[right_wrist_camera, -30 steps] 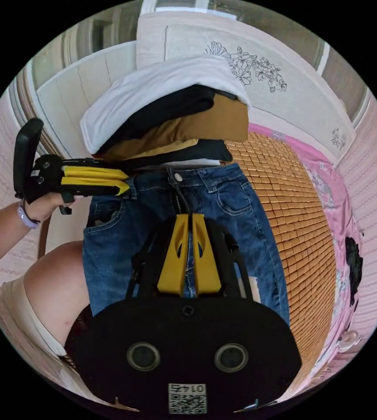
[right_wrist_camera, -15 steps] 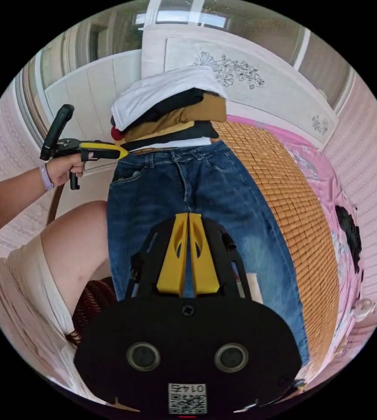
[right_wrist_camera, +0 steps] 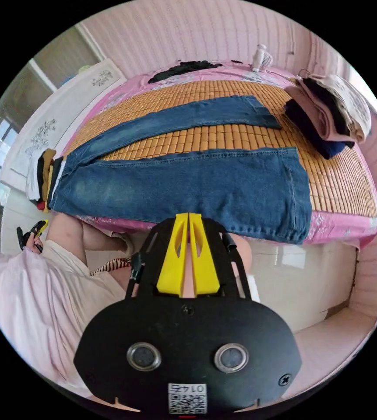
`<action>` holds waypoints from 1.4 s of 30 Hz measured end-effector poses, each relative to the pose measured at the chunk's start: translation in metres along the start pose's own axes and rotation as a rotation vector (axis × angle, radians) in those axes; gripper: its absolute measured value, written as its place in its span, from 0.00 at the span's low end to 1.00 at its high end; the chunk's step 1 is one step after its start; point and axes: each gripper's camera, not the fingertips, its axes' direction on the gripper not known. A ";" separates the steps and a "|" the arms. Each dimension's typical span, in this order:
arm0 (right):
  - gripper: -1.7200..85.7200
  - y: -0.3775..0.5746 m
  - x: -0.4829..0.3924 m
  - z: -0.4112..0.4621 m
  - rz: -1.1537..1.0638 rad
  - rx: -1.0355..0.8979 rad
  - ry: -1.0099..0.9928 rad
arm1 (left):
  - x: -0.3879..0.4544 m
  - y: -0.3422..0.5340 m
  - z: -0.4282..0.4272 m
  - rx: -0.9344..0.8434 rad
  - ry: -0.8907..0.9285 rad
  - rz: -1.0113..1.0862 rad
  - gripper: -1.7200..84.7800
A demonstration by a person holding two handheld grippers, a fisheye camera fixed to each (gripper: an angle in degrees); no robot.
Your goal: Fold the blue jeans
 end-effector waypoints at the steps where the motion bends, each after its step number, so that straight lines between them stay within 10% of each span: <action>1: 0.01 0.013 0.025 -0.003 0.088 0.030 -0.014 | 0.002 -0.002 -0.002 -0.005 -0.002 0.001 0.01; 16: 0.16 0.109 0.227 0.009 0.807 0.266 -0.274 | -0.035 -0.030 -0.035 0.042 0.000 -0.142 0.01; 42: 0.03 0.108 0.299 -0.021 0.844 0.303 -0.310 | -0.047 -0.080 0.001 0.090 0.061 -0.298 0.14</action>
